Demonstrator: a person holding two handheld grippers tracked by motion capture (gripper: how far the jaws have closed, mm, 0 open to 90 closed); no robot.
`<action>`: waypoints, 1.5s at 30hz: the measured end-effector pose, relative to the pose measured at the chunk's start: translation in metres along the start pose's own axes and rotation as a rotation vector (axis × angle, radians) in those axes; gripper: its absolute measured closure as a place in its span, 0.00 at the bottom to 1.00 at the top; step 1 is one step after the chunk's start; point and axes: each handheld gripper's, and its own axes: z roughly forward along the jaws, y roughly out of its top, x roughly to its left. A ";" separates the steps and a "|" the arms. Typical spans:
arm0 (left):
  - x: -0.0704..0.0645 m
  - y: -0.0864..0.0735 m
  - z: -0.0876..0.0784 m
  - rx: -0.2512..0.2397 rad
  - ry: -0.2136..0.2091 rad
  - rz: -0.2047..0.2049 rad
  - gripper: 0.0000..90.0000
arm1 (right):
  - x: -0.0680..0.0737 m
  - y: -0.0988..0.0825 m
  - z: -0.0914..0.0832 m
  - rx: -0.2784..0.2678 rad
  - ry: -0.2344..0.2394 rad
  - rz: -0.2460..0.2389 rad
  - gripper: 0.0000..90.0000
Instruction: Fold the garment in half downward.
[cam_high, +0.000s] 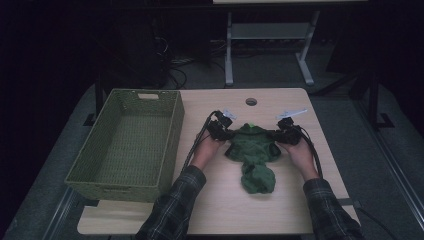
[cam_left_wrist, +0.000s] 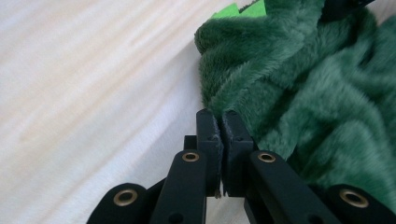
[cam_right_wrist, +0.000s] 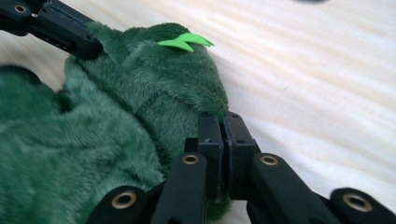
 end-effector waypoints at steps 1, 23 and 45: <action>0.000 0.004 -0.004 -0.014 0.003 -0.004 0.97 | -0.001 0.004 -0.002 0.014 0.013 0.006 0.97; -0.020 0.030 -0.059 -0.199 -0.032 0.011 0.95 | 0.007 0.022 -0.060 -0.117 0.061 0.001 0.97; -0.077 -0.020 -0.071 -0.217 -0.108 0.085 0.95 | 0.051 -0.039 -0.096 -0.145 0.125 -0.105 0.97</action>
